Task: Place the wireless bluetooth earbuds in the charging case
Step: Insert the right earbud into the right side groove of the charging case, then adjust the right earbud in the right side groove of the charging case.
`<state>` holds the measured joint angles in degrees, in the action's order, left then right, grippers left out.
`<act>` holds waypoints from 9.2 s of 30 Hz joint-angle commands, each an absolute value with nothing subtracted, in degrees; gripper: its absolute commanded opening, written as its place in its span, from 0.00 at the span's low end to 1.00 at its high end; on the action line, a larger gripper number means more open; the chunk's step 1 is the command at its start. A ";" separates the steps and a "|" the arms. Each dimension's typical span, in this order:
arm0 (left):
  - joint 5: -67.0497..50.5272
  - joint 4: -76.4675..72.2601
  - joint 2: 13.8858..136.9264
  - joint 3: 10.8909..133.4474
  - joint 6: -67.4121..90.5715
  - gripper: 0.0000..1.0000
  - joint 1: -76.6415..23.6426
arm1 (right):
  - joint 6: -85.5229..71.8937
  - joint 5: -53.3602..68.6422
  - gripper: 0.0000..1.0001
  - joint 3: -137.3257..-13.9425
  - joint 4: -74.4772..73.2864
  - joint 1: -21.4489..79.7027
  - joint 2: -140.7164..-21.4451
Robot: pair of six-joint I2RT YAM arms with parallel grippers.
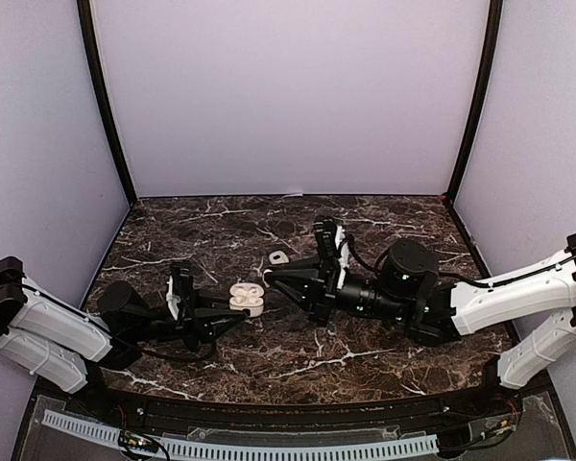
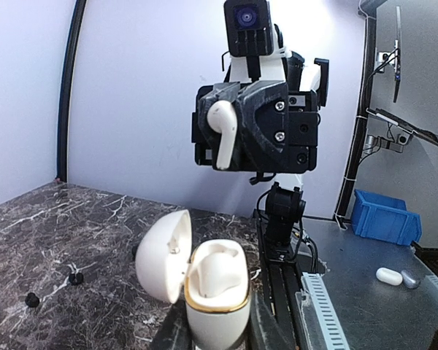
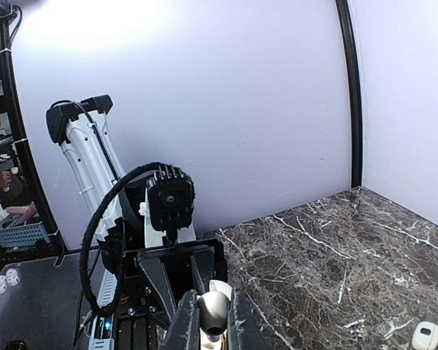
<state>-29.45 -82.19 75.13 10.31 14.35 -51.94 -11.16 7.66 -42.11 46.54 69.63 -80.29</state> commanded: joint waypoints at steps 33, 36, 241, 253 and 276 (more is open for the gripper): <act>-28.96 -93.70 77.96 10.81 11.15 0.00 -53.09 | -9.70 1.65 0.00 -39.21 55.31 72.04 -85.46; -28.80 -93.65 77.96 10.72 11.00 0.00 -53.08 | -9.93 0.88 0.00 -39.14 54.48 72.03 -85.26; -33.92 -87.89 80.07 13.38 10.19 0.00 -53.09 | 0.15 -2.64 0.00 -41.02 28.18 77.76 -73.13; -34.31 -87.30 80.05 13.59 10.04 0.00 -53.09 | 0.97 -1.85 0.00 -43.58 27.98 77.72 -75.89; -35.40 -86.66 80.22 13.71 9.54 0.00 -53.09 | 1.08 -2.64 0.00 -45.76 28.21 77.78 -78.44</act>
